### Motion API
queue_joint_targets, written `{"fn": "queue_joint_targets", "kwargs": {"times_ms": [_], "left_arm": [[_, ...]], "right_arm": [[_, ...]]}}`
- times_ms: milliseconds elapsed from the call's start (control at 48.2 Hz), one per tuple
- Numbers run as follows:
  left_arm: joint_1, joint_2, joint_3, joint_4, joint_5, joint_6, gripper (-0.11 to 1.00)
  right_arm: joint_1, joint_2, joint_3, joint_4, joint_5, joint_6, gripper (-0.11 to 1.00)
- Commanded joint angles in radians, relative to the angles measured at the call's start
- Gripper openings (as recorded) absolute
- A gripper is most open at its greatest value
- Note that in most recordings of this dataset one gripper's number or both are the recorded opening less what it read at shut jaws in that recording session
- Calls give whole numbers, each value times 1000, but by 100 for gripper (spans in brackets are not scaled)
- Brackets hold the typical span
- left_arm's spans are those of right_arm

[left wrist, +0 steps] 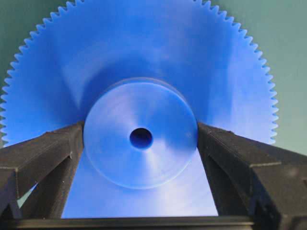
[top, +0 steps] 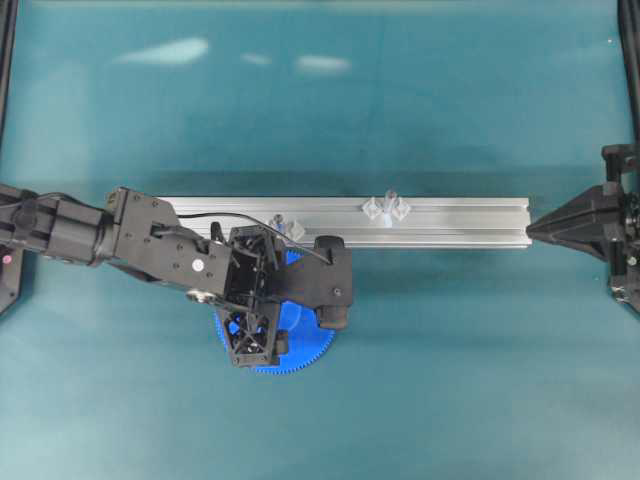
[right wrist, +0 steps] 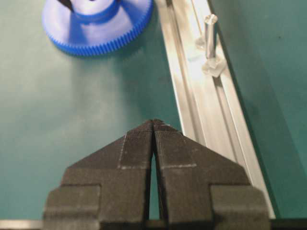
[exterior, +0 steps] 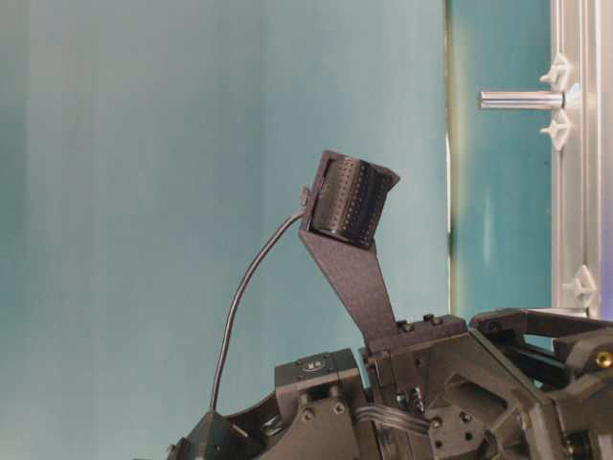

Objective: Insert the large gear onto the shaft.
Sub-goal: 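Close the left gripper on the blue gear's hub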

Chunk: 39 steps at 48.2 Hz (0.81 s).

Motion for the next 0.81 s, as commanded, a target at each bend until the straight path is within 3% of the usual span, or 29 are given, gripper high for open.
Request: {"fn": "queue_joint_targets", "kwargs": {"times_ms": [0, 166, 290, 788], "left_arm": [[-3, 8, 6, -2, -6, -2, 93], [-3, 5, 5, -2, -2, -2, 90], [-5, -3, 2, -2, -3, 8, 77], [-5, -31, -20, -2, 2, 12, 76]], "right_arm": [[0, 6, -12, -2, -8, 11, 5], [-2, 5, -12, 0, -8, 11, 5], [-2, 6, -12, 0, -8, 11, 5], [0, 5, -11, 0, -8, 12, 5]]}}
